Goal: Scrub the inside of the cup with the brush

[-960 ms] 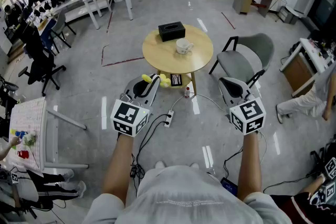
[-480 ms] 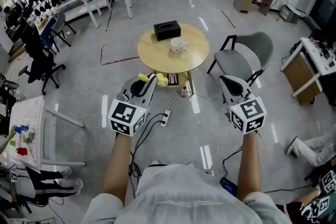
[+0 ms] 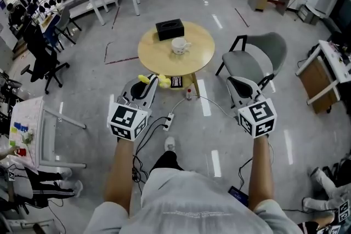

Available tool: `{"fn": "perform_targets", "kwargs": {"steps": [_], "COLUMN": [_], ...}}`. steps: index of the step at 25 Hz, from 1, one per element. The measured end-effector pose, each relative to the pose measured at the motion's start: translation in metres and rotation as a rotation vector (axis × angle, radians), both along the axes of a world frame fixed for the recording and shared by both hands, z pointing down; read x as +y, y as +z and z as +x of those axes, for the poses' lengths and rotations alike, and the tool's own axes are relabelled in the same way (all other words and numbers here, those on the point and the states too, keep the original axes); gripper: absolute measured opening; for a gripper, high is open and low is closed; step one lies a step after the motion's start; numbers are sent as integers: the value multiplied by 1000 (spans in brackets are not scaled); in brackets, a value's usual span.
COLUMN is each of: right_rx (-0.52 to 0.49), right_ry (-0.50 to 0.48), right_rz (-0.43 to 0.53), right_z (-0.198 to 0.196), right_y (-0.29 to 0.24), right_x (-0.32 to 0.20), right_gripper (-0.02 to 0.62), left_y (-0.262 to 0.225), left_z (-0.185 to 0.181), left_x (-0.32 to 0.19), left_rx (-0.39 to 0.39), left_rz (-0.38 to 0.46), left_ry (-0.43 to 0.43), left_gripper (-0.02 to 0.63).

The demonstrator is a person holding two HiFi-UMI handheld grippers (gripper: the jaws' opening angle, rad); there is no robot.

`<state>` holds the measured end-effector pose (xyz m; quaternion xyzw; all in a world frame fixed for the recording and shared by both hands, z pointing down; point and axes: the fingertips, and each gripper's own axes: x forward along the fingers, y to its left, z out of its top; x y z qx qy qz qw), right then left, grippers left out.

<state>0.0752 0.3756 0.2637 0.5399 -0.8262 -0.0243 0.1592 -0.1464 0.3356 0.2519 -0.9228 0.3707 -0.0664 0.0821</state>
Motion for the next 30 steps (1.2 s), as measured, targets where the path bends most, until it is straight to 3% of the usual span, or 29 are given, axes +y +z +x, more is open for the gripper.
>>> {"fn": "perform_targets", "kwargs": {"steps": [7, 23, 30], "right_rx": [-8, -48, -48], "right_ry": [0, -36, -22], "right_rz": [-15, -49, -102], "right_z": [21, 16, 17], "right_y": [17, 11, 29], "right_x": [-71, -334, -411], "right_gripper": [25, 24, 25], "left_y": [11, 20, 35], "left_z": [16, 31, 47], "left_x": [-71, -346, -415], "left_rx": [4, 33, 36], "left_rz": [-5, -57, -100], "left_ry": [-10, 24, 68], "left_gripper": [49, 49, 49]}}
